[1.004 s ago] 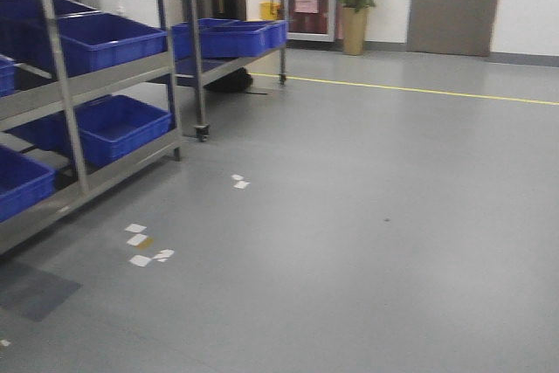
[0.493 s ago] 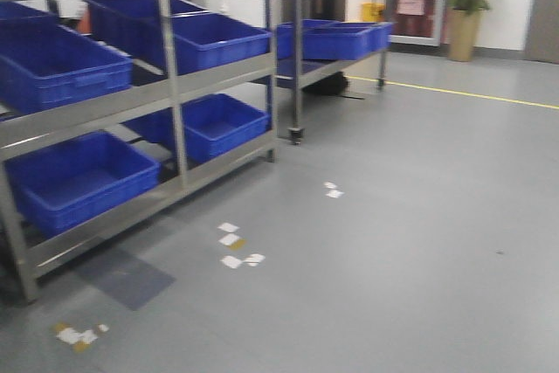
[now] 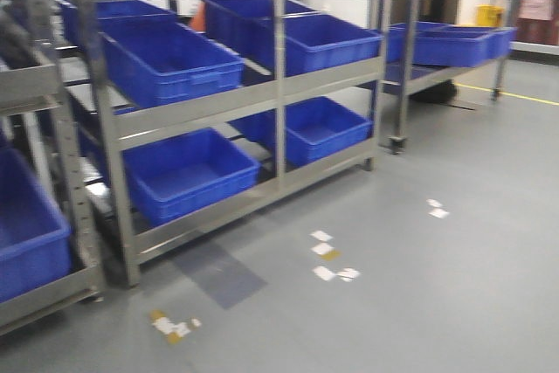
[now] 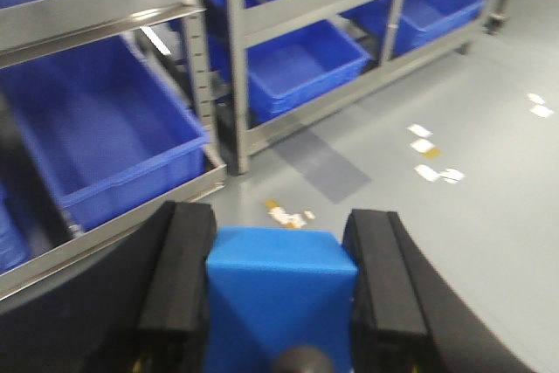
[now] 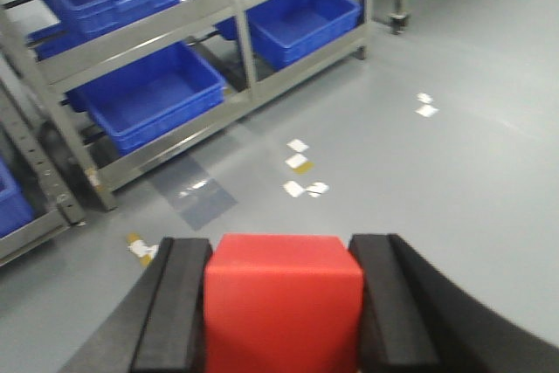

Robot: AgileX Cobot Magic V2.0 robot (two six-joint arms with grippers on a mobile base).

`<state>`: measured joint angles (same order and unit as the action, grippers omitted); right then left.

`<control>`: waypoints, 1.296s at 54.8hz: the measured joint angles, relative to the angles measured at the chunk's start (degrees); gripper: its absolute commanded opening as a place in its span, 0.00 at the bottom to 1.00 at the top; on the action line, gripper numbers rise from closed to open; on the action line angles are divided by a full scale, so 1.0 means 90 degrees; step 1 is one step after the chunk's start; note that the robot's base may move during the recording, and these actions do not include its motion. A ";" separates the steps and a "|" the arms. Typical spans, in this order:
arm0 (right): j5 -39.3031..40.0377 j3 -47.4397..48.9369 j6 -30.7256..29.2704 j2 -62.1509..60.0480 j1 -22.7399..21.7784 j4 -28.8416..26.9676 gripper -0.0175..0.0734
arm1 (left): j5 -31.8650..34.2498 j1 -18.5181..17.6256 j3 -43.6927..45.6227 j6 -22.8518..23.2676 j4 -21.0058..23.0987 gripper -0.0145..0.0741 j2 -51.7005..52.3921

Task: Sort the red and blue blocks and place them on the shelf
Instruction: 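Turn the base toward the shelving unit holding blue bins, then drive up to the shelf, bringing both held cubes over blue bins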

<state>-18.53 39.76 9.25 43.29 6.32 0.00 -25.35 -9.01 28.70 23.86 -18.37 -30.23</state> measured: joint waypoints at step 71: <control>0.0000 0.0000 0.0000 0.0000 0.0000 0.0000 0.26 | 0.0000 0.0000 0.0000 0.0000 0.0000 0.25 0.0000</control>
<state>-18.53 39.76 9.25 43.29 6.32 0.00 -25.35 -9.01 28.70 23.86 -18.37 -30.23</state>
